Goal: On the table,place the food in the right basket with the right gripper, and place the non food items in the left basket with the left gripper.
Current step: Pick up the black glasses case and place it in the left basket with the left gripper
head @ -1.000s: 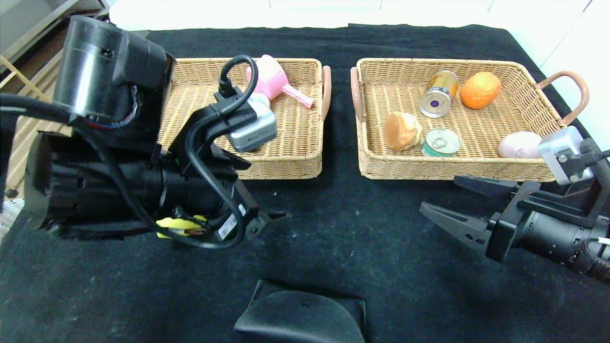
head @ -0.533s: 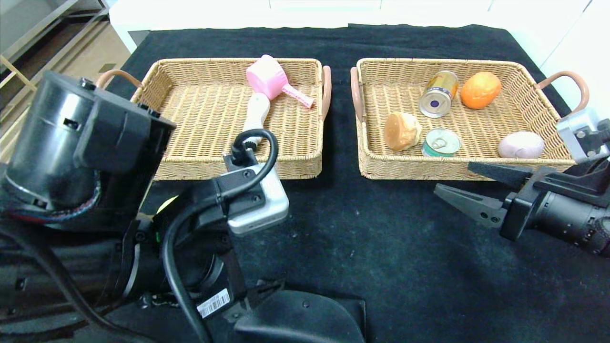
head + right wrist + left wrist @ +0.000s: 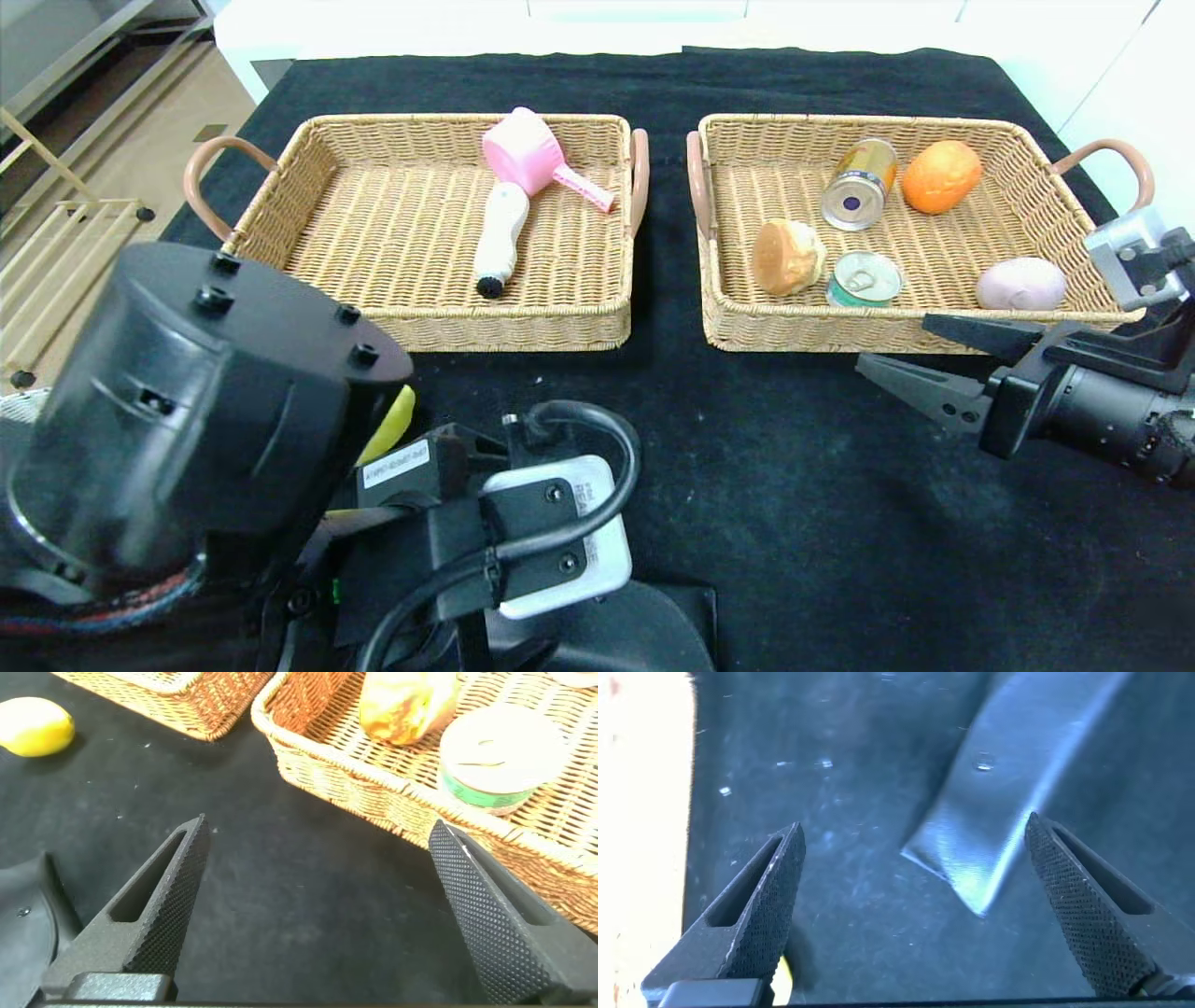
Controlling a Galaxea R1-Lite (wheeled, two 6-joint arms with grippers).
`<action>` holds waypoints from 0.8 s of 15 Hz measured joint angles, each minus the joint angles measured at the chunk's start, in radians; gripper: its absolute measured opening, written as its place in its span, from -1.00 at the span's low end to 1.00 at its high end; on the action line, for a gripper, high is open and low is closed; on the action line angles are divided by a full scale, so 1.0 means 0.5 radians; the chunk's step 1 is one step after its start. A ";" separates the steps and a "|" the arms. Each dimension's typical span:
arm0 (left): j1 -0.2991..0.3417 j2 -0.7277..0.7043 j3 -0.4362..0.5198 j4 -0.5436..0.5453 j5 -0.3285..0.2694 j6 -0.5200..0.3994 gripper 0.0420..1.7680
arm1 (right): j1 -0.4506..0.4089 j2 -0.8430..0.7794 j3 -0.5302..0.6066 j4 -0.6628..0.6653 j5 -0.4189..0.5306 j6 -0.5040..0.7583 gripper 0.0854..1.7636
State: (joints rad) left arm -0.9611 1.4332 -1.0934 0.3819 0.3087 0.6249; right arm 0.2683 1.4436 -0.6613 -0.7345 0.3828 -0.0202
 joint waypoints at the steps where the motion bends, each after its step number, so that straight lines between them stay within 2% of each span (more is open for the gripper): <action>1: -0.023 0.023 -0.016 0.019 0.007 -0.001 0.93 | -0.010 0.002 -0.004 0.004 0.000 0.000 0.94; 5: -0.137 0.097 -0.011 0.062 -0.006 -0.011 0.93 | -0.044 -0.025 -0.042 0.116 0.023 0.000 0.94; 8: -0.204 0.126 0.008 0.173 -0.009 -0.036 0.94 | -0.096 -0.054 -0.061 0.126 0.091 0.026 0.94; 12: -0.255 0.189 0.029 0.176 0.002 -0.051 0.94 | -0.108 -0.070 -0.066 0.124 0.094 0.035 0.94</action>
State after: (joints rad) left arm -1.0887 1.5274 -1.0789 0.4698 0.3098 0.5994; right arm 0.2145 1.4085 -0.6945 -0.6723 0.4296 -0.0028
